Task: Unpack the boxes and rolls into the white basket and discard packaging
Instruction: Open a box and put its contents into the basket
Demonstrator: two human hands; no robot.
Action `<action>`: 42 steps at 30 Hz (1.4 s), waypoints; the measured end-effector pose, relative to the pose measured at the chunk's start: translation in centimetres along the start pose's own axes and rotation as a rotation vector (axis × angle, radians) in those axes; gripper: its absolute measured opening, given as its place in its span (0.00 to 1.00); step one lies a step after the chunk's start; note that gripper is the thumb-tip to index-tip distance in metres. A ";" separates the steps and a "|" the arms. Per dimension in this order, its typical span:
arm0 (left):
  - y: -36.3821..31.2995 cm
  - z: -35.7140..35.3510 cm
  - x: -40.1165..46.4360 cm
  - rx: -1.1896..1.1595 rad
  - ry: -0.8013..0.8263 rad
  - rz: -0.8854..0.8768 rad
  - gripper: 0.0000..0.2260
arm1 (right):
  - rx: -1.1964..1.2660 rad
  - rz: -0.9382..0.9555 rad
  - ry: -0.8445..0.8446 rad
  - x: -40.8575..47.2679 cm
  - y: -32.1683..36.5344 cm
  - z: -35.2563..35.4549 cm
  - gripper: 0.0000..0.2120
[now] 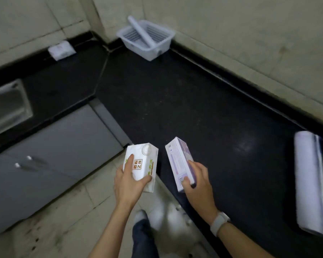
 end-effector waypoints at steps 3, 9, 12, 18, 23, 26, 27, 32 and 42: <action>3.7 3.6 3.6 -0.051 -0.050 0.074 0.41 | -0.002 0.036 0.096 2.9 2.0 -6.4 0.20; 11.8 12.0 13.7 -0.093 -0.107 0.137 0.41 | 0.022 0.086 0.200 9.7 6.8 -21.6 0.20; 14.7 16.9 19.0 -0.037 -0.134 0.133 0.40 | 0.035 0.074 0.226 12.4 9.3 -28.5 0.21; 16.5 23.3 30.2 -0.015 -0.144 0.102 0.39 | 0.022 0.055 0.257 18.9 13.5 -36.5 0.21; 14.1 24.7 39.3 0.004 -0.111 0.057 0.39 | -0.034 0.083 0.189 27.4 15.4 -39.6 0.20; 11.6 25.0 45.7 0.093 -0.095 0.021 0.39 | -0.027 0.075 0.162 33.5 16.2 -41.4 0.21; 10.5 25.2 48.1 0.117 -0.094 0.001 0.39 | -0.022 0.062 0.148 35.7 16.5 -41.9 0.21; 3.7 25.9 60.2 0.272 -0.069 -0.111 0.38 | 0.000 0.025 0.060 45.7 18.5 -43.5 0.21; -2.6 24.9 75.4 0.534 0.065 -0.325 0.38 | -0.019 -0.011 -0.088 56.2 21.1 -44.5 0.20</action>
Point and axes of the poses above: each hand's wrist, its own x-axis towards the middle knuckle, its own z-axis out of the back of the hand, y = z × x, the point moved 4 cm from there along x, towards the middle knuckle, and after that the axes turned 13 degrees about x, right-handed, at the moved point
